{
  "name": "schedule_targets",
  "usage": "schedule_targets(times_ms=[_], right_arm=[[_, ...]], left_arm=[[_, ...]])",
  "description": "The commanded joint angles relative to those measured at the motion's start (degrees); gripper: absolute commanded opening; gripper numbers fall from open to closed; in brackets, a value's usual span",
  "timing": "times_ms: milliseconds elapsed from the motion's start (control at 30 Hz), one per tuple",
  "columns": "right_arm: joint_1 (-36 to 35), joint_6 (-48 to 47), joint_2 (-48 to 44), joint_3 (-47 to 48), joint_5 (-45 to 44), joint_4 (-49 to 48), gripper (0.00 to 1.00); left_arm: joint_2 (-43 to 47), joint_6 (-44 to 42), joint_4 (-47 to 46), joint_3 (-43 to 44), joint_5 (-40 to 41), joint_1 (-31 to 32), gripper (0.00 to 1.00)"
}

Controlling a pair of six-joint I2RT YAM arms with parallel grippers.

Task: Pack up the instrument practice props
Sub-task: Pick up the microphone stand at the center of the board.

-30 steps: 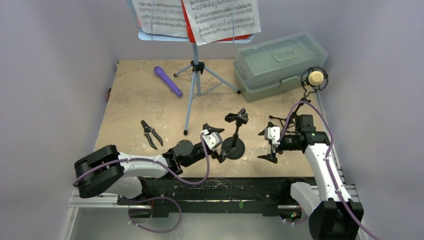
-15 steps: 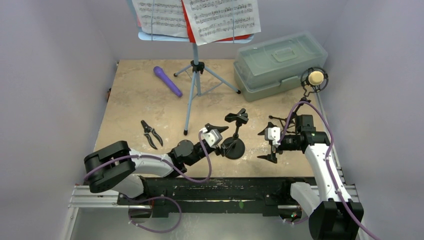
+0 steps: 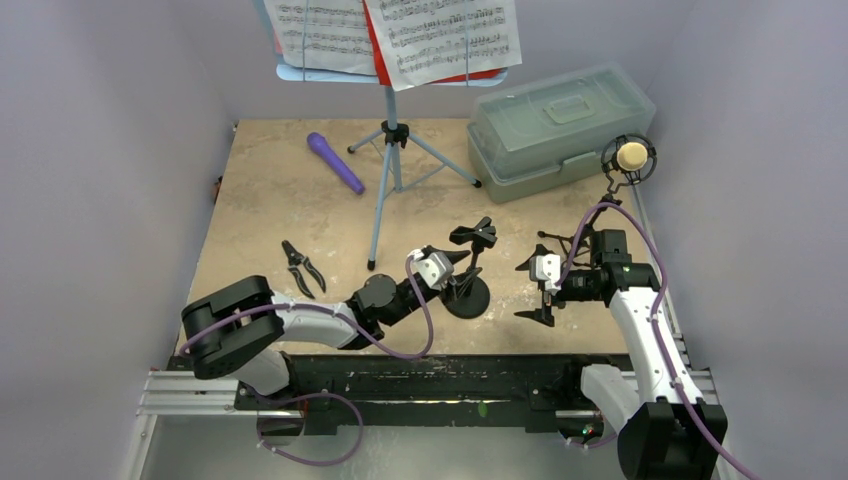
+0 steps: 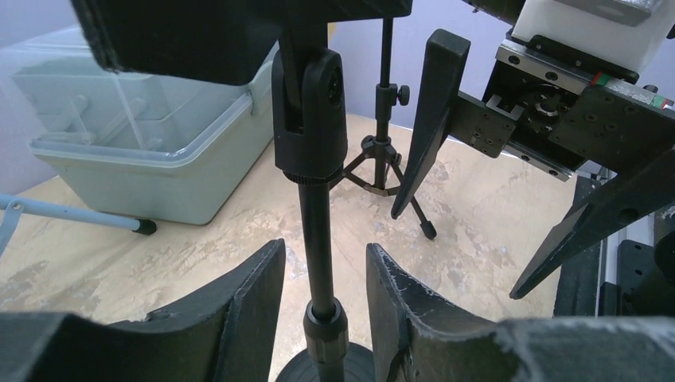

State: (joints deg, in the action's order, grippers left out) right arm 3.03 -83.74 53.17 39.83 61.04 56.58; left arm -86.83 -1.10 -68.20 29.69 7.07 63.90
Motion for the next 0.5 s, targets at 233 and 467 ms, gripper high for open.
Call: schedule_targets(times_ms=[233, 467], right_arm=[[0.1, -1.5, -1.0, -0.3, 1.3, 0.9, 0.99], [0.1, -1.5, -1.0, -0.4, 1.3, 0.9, 0.99]], left_arm=[[-1.3, 0.7, -3.7, 2.8, -0.4, 0.4, 0.32], [-1.8, 0.7, -3.8, 3.1, -0.3, 0.4, 0.3]])
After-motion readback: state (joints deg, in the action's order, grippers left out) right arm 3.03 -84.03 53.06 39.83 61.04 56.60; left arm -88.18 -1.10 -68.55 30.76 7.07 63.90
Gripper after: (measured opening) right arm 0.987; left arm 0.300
